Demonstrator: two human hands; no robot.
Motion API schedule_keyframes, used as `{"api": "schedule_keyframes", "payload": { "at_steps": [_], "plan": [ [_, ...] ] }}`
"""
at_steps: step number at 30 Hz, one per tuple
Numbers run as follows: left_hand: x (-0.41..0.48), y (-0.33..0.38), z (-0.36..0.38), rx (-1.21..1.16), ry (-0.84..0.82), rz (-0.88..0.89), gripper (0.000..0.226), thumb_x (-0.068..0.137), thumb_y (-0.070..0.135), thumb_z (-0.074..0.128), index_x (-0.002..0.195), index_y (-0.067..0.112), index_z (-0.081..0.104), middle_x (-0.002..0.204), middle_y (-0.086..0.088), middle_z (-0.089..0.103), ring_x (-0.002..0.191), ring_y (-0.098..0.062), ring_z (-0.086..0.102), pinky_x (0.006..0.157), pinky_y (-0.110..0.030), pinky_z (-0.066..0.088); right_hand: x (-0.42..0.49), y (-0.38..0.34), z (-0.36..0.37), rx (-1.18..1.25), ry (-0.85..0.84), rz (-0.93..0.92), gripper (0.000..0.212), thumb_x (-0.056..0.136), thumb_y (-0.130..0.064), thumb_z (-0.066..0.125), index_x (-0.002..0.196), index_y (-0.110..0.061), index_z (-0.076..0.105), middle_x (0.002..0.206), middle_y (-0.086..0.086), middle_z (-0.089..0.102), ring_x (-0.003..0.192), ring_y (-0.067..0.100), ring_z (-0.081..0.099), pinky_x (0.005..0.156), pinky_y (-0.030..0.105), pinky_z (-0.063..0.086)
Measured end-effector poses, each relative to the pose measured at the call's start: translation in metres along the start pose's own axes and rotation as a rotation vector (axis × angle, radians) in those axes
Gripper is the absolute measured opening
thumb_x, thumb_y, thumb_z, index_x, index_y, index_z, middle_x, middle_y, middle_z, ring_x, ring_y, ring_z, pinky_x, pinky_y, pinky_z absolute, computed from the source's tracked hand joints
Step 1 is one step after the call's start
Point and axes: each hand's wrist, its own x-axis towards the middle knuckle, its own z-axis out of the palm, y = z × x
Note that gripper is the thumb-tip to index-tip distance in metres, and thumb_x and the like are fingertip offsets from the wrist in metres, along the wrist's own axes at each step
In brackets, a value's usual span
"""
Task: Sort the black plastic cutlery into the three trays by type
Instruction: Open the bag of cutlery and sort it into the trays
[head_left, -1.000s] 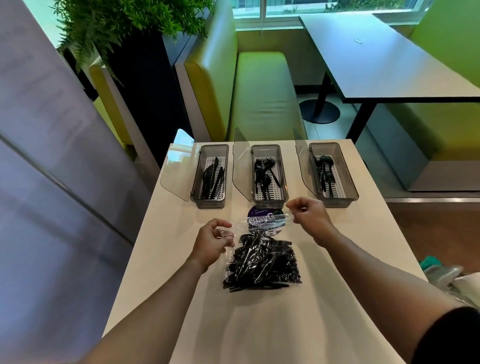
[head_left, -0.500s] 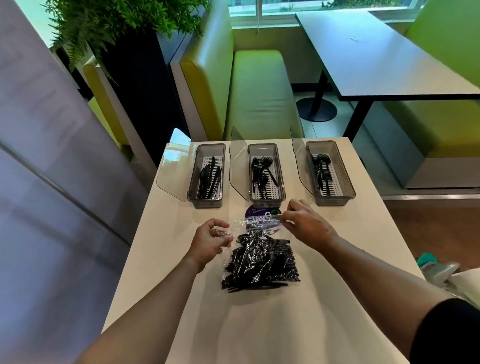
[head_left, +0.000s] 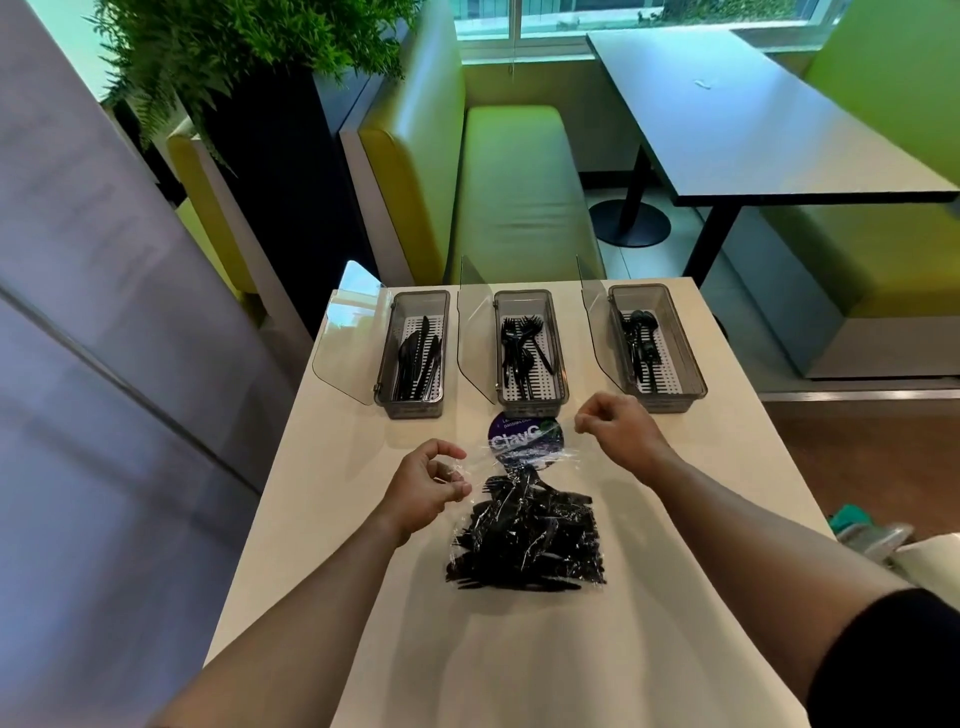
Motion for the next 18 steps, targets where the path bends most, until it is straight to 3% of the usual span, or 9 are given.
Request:
{"api": "schedule_keyframes", "payload": {
  "at_steps": [3,5,9,14,18],
  "plan": [
    [-0.001,0.002,0.002,0.015,-0.005,0.015,0.033,0.083,-0.003,0.077,0.109,0.012,0.064,0.073,-0.007,0.060,0.059,-0.010,0.061,0.051,-0.022,0.043,-0.004,-0.002,0.003,0.151,-0.003,0.066,0.018,0.095,-0.005,0.060,0.079,-0.012,0.062,0.088,0.020,0.074,0.081,0.035,0.069,0.070,0.036,0.053],
    [-0.002,0.005,0.004,0.017,0.006,0.029,0.026,0.086,0.002,0.076,0.108,0.011,0.064,0.073,-0.008,0.058,0.058,-0.012,0.061,0.050,-0.022,0.043,-0.006,-0.001,0.005,0.093,-0.034,0.021,0.015,0.095,-0.007,0.059,0.081,-0.013,0.062,0.085,0.016,0.073,0.082,0.034,0.071,0.077,0.042,0.056],
    [-0.003,0.011,0.009,-0.017,0.037,0.038,0.009,0.093,0.006,0.070,0.100,0.004,0.065,0.066,-0.002,0.060,0.054,-0.013,0.056,0.047,-0.019,0.040,-0.013,-0.007,0.005,-0.123,-0.090,-0.161,0.002,0.095,-0.015,0.063,0.096,-0.014,0.063,0.091,-0.008,0.066,0.087,0.019,0.064,0.080,0.033,0.052],
    [-0.006,0.016,0.015,-0.047,0.050,0.057,0.006,0.097,0.006,0.063,0.094,0.001,0.063,0.061,-0.004,0.058,0.051,-0.013,0.052,0.046,-0.019,0.041,-0.016,-0.013,0.018,-0.625,-0.163,-0.531,0.046,0.087,-0.047,0.067,0.128,-0.028,0.059,0.128,-0.007,0.057,0.120,0.016,0.047,0.101,0.039,0.042],
    [-0.008,0.019,0.016,-0.086,0.029,0.060,0.011,0.098,0.006,0.062,0.096,-0.005,0.061,0.058,-0.004,0.056,0.049,-0.012,0.048,0.046,-0.020,0.042,-0.019,-0.019,0.031,-0.787,-0.194,-0.691,0.032,0.092,-0.050,0.063,0.118,-0.031,0.067,0.123,-0.007,0.058,0.118,0.017,0.047,0.103,0.042,0.039]
  ]
}}
